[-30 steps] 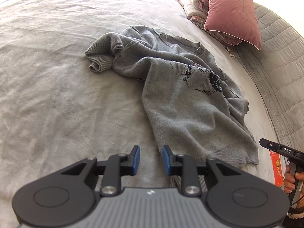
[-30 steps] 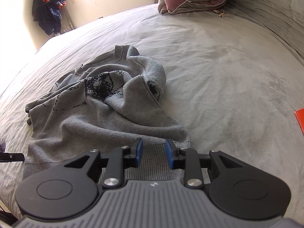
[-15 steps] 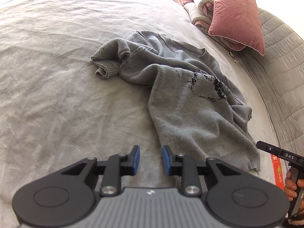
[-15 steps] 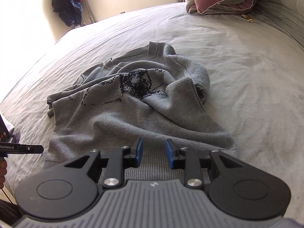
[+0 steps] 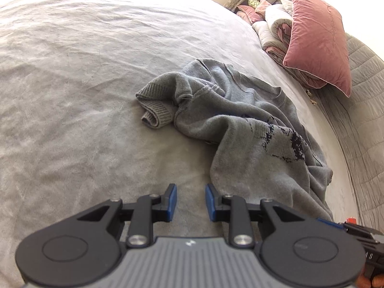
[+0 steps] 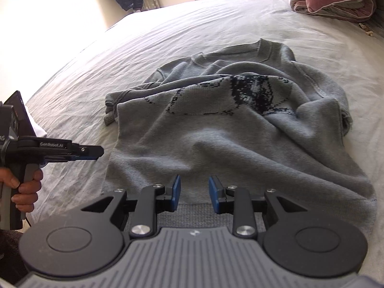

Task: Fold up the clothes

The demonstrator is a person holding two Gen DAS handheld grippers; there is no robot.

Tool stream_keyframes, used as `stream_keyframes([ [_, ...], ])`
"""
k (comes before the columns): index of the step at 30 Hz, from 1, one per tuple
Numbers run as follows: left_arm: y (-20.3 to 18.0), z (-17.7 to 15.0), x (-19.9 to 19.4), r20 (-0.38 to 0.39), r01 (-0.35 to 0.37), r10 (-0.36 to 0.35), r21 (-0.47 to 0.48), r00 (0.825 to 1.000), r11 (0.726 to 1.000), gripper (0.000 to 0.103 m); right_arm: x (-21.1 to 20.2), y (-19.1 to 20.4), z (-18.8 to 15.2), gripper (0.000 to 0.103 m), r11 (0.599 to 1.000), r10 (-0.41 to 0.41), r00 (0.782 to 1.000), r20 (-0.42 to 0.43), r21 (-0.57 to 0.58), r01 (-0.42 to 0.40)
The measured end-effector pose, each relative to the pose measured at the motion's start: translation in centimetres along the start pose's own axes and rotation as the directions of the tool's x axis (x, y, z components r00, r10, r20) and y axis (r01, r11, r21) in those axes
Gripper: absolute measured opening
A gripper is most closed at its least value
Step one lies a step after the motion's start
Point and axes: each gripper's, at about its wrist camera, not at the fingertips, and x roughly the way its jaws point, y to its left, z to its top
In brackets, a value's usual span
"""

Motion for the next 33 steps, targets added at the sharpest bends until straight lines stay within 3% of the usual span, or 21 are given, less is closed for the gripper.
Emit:
stream_keyframes([
  [15,0.8,3.5,3.2,0.073,0.032,-0.018,-0.194,0.997,0.981,0.026,5.2,8.9,0.2,0.030,0.972,0.180,0.977,-0.113,-0.130,-0.195],
  [20,0.7,4.1,4.3,0.090,0.058,-0.036,-0.253,0.995,0.966,0.026,7.5,10.4,-0.5,0.029,0.964,0.184,0.969,-0.163,-0.162,-0.211],
  [21,0.6,4.2,4.4,0.095,0.062,-0.038,-0.259,0.995,0.964,0.026,7.9,10.4,-0.6,0.025,0.965,0.175,0.971,-0.163,-0.166,-0.201],
  [23,0.4,4.4,4.6,0.101,0.068,-0.042,-0.264,0.994,0.962,0.026,8.5,10.1,-0.5,0.001,0.970,0.155,0.975,-0.157,-0.163,-0.180],
  [33,-0.6,5.5,5.1,0.140,0.077,-0.039,-0.280,0.989,0.957,0.026,5.8,3.7,1.9,0.000,0.984,0.168,0.985,-0.047,0.072,-0.164],
])
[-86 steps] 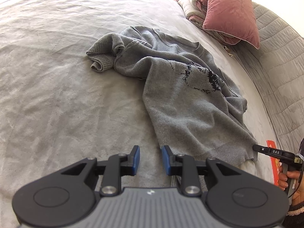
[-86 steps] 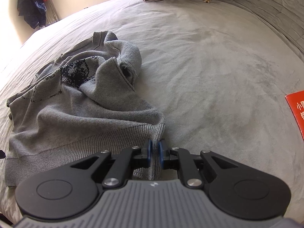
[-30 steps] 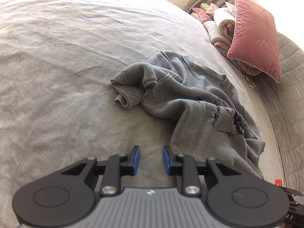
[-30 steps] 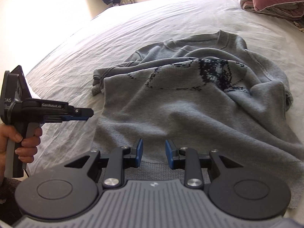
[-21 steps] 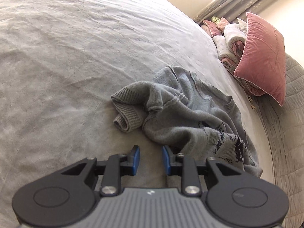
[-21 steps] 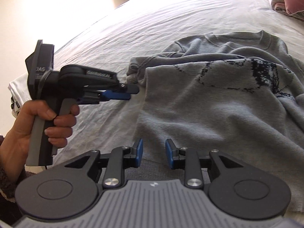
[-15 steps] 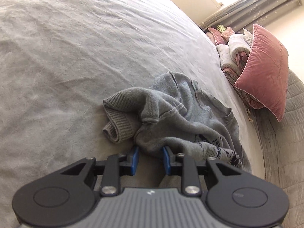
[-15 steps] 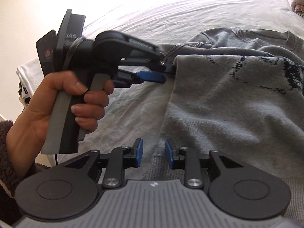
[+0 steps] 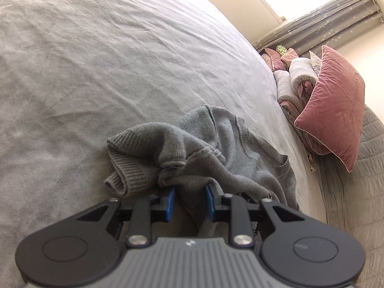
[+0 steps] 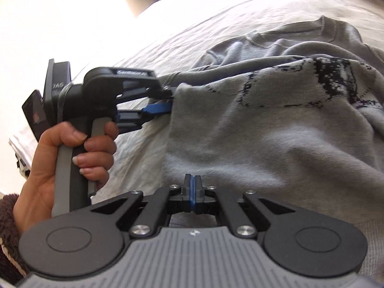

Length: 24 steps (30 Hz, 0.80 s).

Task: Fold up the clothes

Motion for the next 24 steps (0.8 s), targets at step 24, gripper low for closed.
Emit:
stream_keyframes([
  [24,0.0,0.6,0.4,0.017,0.022,-0.022,0.005,1.000,1.000,0.026,3.4,4.0,-2.4,0.003,0.969,-0.027,0.999,-0.016,-0.247,0.023],
])
